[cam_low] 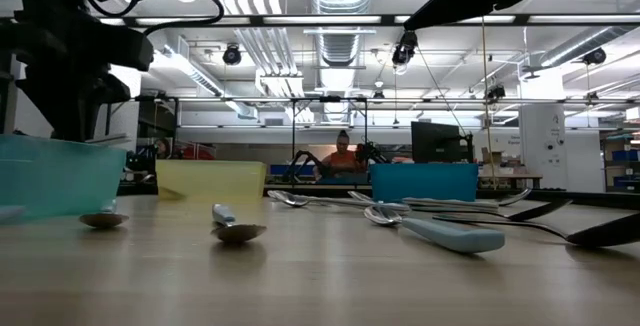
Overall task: Sort silverware by color (type)
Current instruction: Put the blue patterned spoon into the green bin, then put the blue spoon into the blue bin
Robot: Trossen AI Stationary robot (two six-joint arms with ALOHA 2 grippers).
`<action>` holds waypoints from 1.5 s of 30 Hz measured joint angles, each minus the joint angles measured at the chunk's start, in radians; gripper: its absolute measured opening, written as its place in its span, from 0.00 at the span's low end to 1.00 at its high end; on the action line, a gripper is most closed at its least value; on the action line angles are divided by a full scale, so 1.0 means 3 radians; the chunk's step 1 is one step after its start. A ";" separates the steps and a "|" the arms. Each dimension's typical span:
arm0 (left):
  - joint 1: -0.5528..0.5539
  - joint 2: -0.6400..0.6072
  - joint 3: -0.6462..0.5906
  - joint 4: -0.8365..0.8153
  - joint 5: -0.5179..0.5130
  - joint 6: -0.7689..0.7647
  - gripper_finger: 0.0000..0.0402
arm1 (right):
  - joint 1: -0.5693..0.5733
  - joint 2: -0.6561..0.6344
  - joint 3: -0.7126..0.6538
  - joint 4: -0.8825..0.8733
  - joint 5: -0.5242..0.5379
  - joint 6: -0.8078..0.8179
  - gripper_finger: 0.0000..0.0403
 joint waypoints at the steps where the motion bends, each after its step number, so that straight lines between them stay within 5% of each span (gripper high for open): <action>1: 0.0000 0.0000 0.0000 0.0001 0.0001 -0.0005 0.06 | 0.0001 0.0001 0.0000 0.0000 0.0000 0.0001 0.31; 22: 0.0000 0.0000 0.0060 -0.0018 -0.0018 -0.0120 0.13 | 0.0000 -0.0001 0.0000 -0.0001 0.0000 0.0004 0.31; 31: -0.0001 -0.0001 0.0462 -0.0043 -0.0184 0.0035 0.13 | 0.0000 0.0001 0.0000 0.0270 0.0003 0.0529 0.31; 45: 0.0002 -0.0051 0.0535 0.1040 -0.0579 0.1551 0.13 | 0.0001 0.0344 0.0099 0.0269 0.0007 0.1994 0.31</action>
